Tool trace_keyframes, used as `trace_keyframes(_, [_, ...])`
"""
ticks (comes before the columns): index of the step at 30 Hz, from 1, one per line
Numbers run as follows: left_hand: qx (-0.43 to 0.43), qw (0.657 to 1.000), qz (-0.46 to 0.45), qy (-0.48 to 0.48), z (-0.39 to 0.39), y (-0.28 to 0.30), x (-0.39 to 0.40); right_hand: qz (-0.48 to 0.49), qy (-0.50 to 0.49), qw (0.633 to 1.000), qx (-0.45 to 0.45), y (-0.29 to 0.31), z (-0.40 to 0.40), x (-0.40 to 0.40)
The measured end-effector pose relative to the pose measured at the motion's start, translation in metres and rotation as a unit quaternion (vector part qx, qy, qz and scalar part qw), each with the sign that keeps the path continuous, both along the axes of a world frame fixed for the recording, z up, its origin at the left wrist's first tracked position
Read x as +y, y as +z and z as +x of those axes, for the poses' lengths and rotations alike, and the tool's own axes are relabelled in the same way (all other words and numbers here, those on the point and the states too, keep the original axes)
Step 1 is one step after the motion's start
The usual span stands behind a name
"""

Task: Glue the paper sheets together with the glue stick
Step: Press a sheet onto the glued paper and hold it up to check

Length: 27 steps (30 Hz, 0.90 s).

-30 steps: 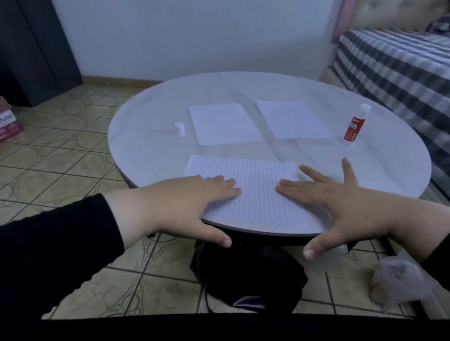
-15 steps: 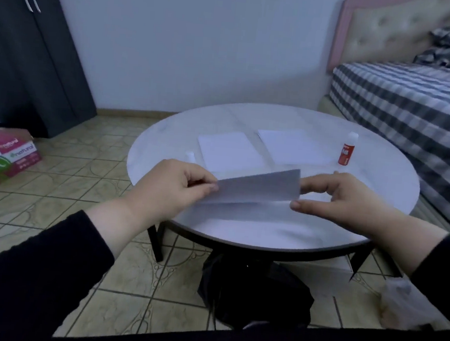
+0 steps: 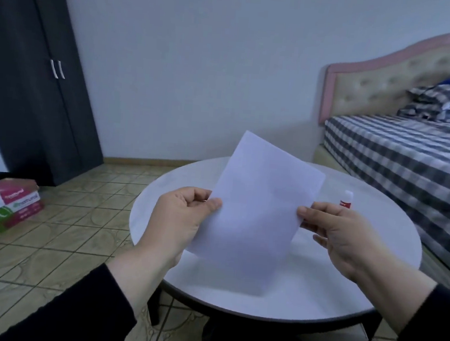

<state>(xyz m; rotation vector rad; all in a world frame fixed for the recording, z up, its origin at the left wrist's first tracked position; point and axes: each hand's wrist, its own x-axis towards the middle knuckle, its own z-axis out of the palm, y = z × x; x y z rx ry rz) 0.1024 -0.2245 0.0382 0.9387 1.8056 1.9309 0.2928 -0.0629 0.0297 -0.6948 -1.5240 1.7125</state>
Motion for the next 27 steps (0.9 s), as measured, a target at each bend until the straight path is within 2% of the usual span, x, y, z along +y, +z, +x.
trace_keyframes(9, [-0.028, 0.998, -0.050, 0.011, 0.010, -0.011, 0.010, 0.003, -0.054, 0.996, 0.065, 0.013, 0.001, 0.008])
trace_keyframes(16, [-0.071, 0.997, -0.025, 0.024, 0.016, -0.009, 0.020, -0.032, -0.033, 0.999, 0.010, -0.004, 0.003, 0.010])
trace_keyframes(24, [-0.063, 0.996, -0.054, -0.015, 0.041, -0.020, 0.046, -0.050, -0.108, 0.993, -0.002, -0.010, 0.027, 0.032])
trace_keyframes(27, [-0.014, 0.992, -0.108, -0.058, 0.050, -0.024, 0.064, -0.038, -0.151, 0.988, -0.019, -0.003, 0.053, 0.055])
